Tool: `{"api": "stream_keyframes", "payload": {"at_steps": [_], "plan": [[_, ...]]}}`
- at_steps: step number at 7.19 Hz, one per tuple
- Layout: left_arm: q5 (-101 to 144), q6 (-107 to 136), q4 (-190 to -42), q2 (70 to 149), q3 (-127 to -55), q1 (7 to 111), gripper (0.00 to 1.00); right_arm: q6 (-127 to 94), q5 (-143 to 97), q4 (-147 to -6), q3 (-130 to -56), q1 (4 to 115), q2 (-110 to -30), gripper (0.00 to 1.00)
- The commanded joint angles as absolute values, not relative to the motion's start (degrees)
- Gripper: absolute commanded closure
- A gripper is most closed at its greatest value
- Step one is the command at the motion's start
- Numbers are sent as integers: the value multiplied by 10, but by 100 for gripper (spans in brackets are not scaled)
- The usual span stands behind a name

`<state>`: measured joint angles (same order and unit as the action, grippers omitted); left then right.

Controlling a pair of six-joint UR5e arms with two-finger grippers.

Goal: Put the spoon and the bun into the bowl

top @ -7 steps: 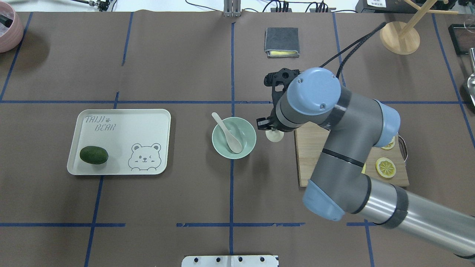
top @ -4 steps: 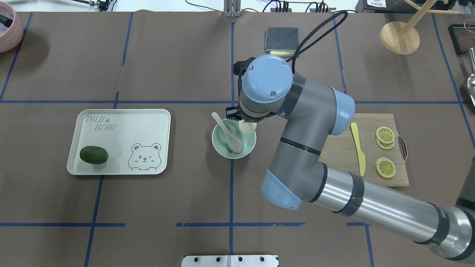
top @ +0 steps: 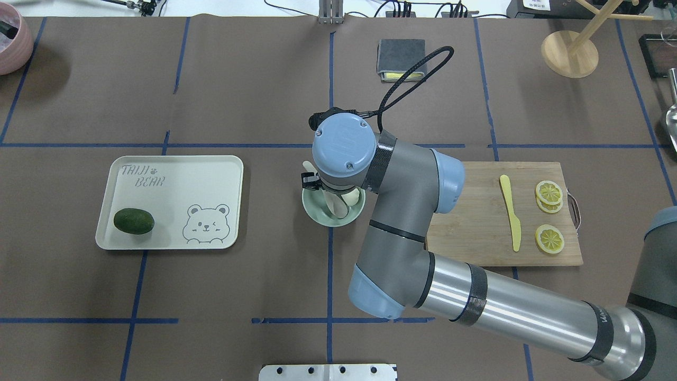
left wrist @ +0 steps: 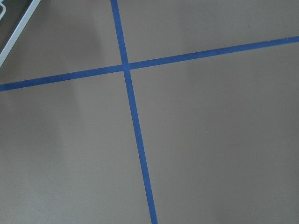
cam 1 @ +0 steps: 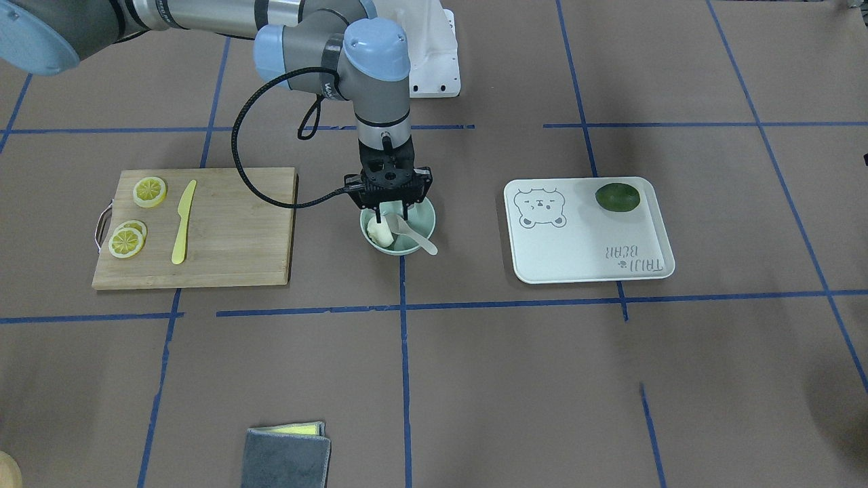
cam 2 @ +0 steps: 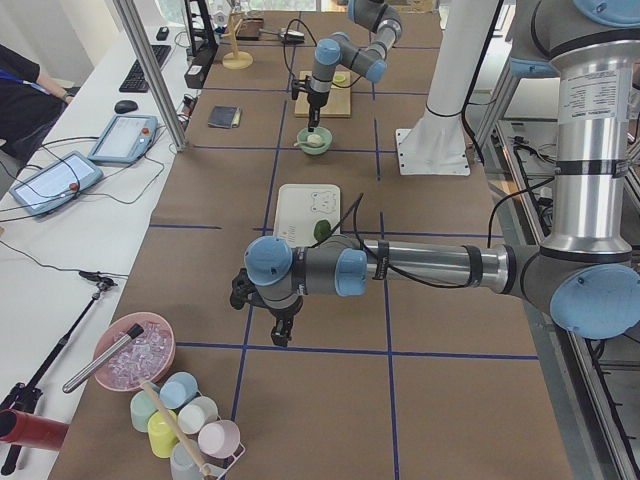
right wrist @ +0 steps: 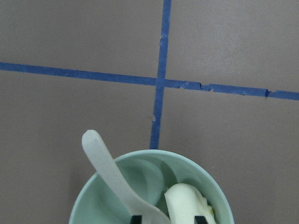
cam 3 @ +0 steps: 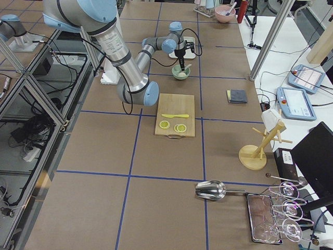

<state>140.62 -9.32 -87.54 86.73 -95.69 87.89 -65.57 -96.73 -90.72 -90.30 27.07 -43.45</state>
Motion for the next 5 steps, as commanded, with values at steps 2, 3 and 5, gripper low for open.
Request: {"api": "stream_keyframes", "payload": {"at_steps": [2, 3, 5], "plan": [[1405, -98, -876, 869, -958, 879, 0, -629, -996, -909, -919, 320, -436, 0], [1401, -98, -875, 868, -957, 879, 0, -580, -1049, -909, -928, 362, -458, 0], [1395, -98, -875, 870, -961, 879, 0, -434, -1132, -906, -954, 469, -536, 0]]}}
